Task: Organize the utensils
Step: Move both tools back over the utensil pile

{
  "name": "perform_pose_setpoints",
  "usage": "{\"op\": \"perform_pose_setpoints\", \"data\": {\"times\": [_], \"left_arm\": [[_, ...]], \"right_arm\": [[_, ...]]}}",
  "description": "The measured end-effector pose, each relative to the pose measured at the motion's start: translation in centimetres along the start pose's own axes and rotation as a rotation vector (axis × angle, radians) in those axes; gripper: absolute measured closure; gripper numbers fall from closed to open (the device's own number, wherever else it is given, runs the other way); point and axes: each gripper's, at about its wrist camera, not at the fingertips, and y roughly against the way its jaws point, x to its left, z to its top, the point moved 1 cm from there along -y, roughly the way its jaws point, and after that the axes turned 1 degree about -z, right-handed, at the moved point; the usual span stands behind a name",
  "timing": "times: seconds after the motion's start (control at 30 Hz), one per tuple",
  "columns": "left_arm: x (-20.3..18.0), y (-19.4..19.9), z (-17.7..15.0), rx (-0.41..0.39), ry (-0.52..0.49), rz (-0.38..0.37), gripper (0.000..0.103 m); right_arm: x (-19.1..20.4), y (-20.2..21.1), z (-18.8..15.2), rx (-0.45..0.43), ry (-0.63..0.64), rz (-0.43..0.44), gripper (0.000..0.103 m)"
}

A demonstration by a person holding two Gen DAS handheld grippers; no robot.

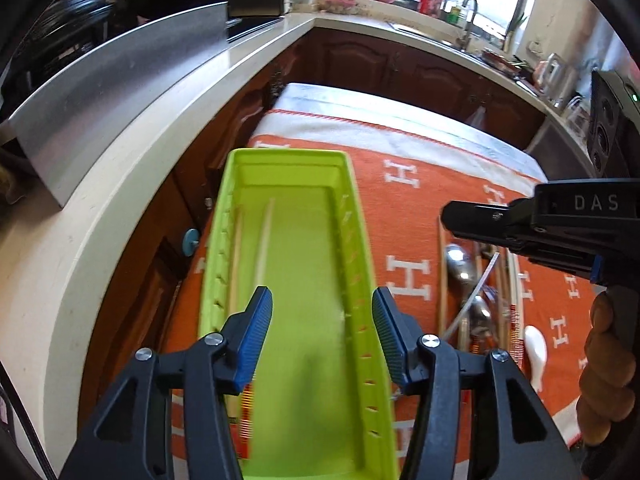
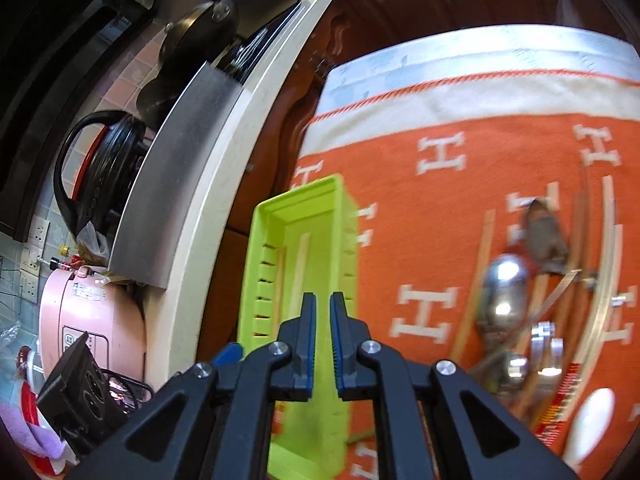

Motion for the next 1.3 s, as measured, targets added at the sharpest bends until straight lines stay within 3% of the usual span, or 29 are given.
{"op": "perform_pose_setpoints", "data": {"times": [0.3,0.5,0.67,0.83,0.97,1.1,1.3], "left_arm": [[-2.6,0.8,1.0,0.062,-0.009,-0.065,0.050],[-5.3,1.7,2.0,0.040,-0.065,-0.078,0.045],[-7.8,1.7,2.5,0.041,-0.105,-0.102,0.045],[-10.1,0.5,1.7,0.087,-0.133,-0.163,0.045],[-12.2,-2.0,0.6,0.168,-0.148,-0.218,0.046],[-14.1,-4.1,-0.3,0.224,-0.158,-0.243,0.060],[-15.6,-6.9,-0.2,0.264,-0.137,-0.235,0.067]], "right_arm": [[-3.4,7.0,-0.1,-0.113,0.097,-0.147,0.095],[-5.4,11.4,-0.4,-0.161,0.168,-0.303,0.095],[-7.3,14.0,-0.9,-0.195,0.175,-0.378,0.095],[-9.4,14.6,-1.7,-0.189,0.152,-0.384,0.095],[-11.4,13.8,-2.5,-0.161,0.115,-0.358,0.095],[-12.9,12.7,-3.5,-0.149,0.103,-0.354,0.095],[-14.9,10.8,-4.9,-0.104,0.062,-0.288,0.095]]}}
